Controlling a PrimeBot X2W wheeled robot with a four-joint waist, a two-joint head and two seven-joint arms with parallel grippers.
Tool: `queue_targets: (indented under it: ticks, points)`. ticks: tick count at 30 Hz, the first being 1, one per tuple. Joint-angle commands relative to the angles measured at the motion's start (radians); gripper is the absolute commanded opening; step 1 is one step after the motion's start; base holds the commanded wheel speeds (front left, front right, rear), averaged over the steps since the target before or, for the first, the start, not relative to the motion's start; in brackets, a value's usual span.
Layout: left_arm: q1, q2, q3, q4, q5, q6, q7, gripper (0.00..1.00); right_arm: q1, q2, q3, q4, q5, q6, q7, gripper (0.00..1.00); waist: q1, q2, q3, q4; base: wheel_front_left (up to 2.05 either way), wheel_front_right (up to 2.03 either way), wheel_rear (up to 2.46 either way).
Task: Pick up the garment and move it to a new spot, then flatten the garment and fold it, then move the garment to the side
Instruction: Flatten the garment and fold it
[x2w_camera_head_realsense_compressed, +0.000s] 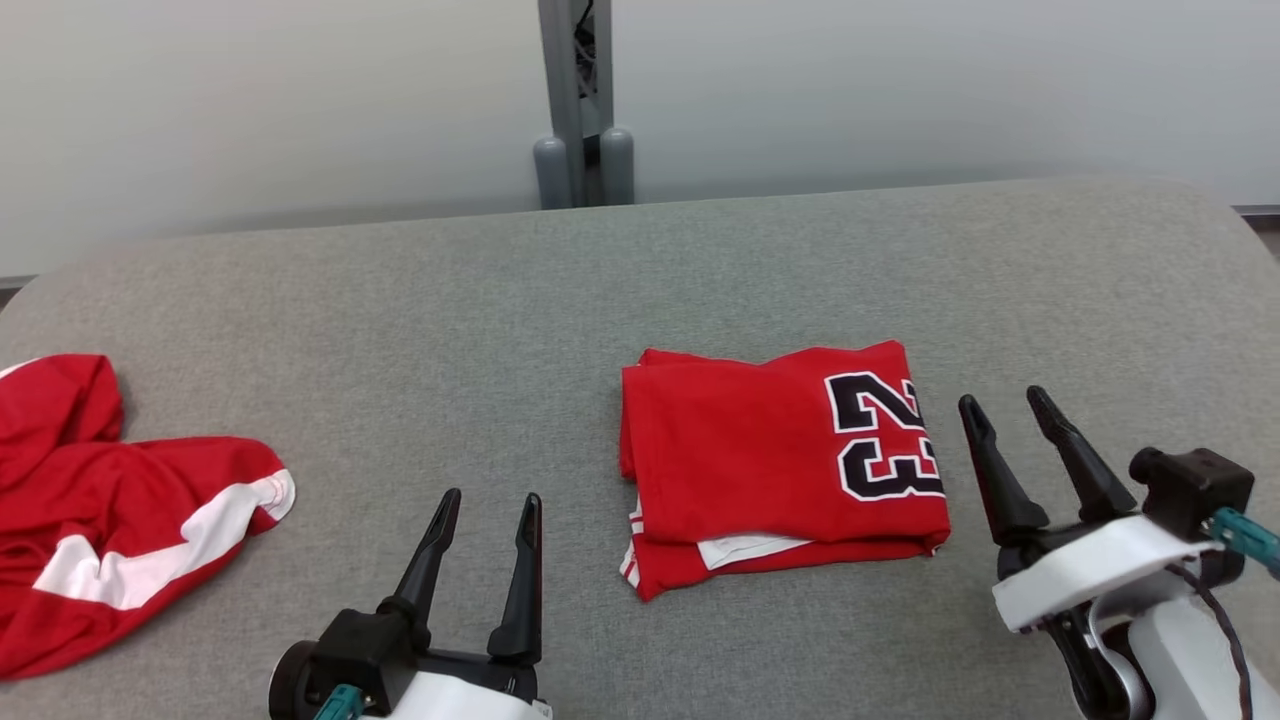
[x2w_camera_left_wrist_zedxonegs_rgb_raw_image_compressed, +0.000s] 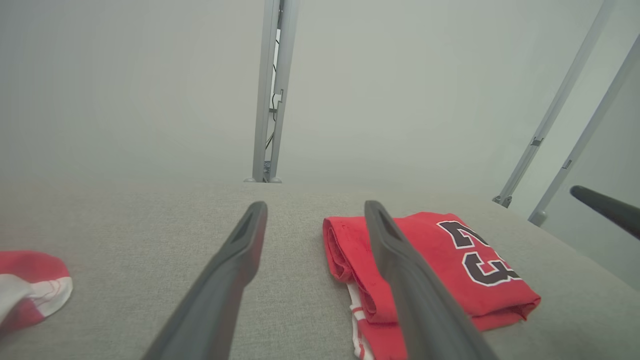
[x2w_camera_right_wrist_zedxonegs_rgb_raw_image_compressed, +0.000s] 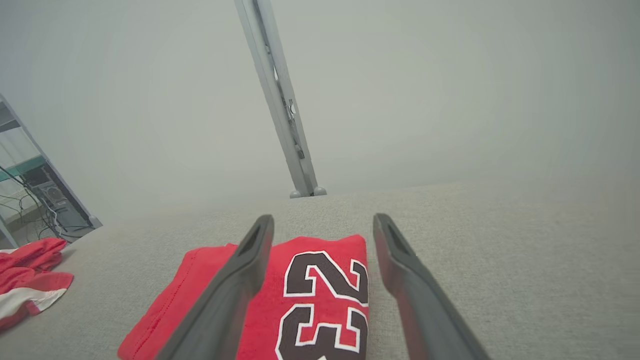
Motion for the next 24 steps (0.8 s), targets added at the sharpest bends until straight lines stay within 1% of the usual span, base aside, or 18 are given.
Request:
queue_targets:
  ticks: [1,8,12,13,15,19,21,24]
  points:
    - [0.011,0.003,0.006,-0.004,-0.009,0.008,-0.004,1.0,0.029,-0.006,-0.012,-0.025,-0.024,0.0,-0.005,1.0,0.0,0.0,-0.01,-0.014,0.0,0.0,0.0]
    - [0.037,0.004,0.022,-0.017,-0.013,0.012,-0.004,1.0,0.178,0.005,-0.087,-0.197,-0.139,0.0,-0.005,1.0,0.0,0.0,-0.043,-0.024,0.0,0.0,0.0]
    - [0.061,0.004,0.039,-0.023,-0.008,0.015,-0.004,1.0,0.251,0.022,-0.125,-0.272,-0.187,0.0,-0.005,1.0,0.0,0.0,-0.06,-0.026,0.0,0.0,0.0]
    - [0.073,0.004,0.052,-0.026,0.002,0.021,-0.004,1.0,0.284,0.037,-0.144,-0.296,-0.201,0.0,-0.006,1.0,0.0,0.0,-0.068,-0.026,0.0,0.0,0.0]
    - [0.084,0.004,0.065,-0.033,0.006,0.023,-0.004,1.0,0.306,0.043,-0.154,-0.309,-0.215,0.0,-0.005,1.0,0.0,0.0,-0.073,-0.027,0.0,0.0,0.0]
    - [0.106,0.004,0.087,-0.059,0.038,0.01,-0.004,1.0,0.335,0.053,-0.16,-0.325,-0.234,0.0,-0.005,1.0,0.0,0.0,-0.081,-0.025,0.0,0.0,0.0]
    - [0.123,0.003,0.095,-0.068,0.063,0.008,-0.004,1.0,0.343,0.053,-0.157,-0.329,-0.24,0.0,-0.006,1.0,0.0,0.0,-0.083,-0.025,0.0,0.0,0.0]
    - [0.134,0.004,0.102,-0.082,0.069,0.007,-0.004,1.0,0.35,0.053,-0.157,-0.333,-0.247,0.0,-0.005,1.0,0.0,0.0,-0.085,-0.022,0.0,0.0,0.0]
